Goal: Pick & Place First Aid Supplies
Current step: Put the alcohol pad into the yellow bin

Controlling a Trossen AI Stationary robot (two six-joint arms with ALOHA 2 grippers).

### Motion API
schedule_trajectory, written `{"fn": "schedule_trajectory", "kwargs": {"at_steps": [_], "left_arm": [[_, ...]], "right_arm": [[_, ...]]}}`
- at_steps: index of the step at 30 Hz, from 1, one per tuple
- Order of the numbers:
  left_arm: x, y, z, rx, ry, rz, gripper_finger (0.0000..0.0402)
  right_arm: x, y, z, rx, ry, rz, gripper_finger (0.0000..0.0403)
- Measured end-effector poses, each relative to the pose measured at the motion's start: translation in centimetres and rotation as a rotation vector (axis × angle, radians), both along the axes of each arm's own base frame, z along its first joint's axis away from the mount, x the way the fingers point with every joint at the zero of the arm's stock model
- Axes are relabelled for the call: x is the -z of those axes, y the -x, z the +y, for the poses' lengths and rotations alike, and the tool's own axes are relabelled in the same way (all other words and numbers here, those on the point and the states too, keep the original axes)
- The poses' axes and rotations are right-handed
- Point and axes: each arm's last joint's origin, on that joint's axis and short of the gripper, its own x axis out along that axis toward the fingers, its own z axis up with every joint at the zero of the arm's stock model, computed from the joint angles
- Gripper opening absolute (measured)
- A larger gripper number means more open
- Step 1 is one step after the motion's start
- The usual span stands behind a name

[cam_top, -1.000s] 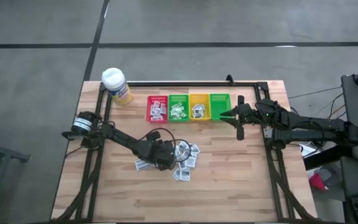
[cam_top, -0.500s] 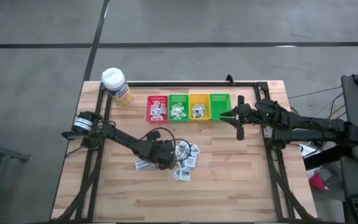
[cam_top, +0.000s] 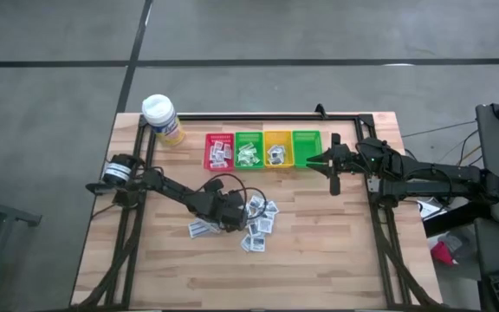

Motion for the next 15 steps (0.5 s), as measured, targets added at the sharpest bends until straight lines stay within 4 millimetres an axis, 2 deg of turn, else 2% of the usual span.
{"fn": "schedule_trajectory", "kwargs": {"at_steps": [5, 12, 15], "left_arm": [[-2.4, -0.4, 0.0, 0.016, 0.004, 0.036, 0.0000], [-10.2, -1.9, 0.0, 0.084, -0.091, -0.004, 0.0000], [-13.8, -2.8, 0.3, 0.132, -0.109, -0.075, 0.0000]], "right_arm": [[0.0, 0.0, 0.0, 0.000, -0.001, 0.000, 0.0077], [0.0, 0.0, 0.0, 0.001, -0.001, 0.000, 0.0086], [0.0, 0.0, 0.0, 0.000, -0.001, 0.000, 0.0086]]}}
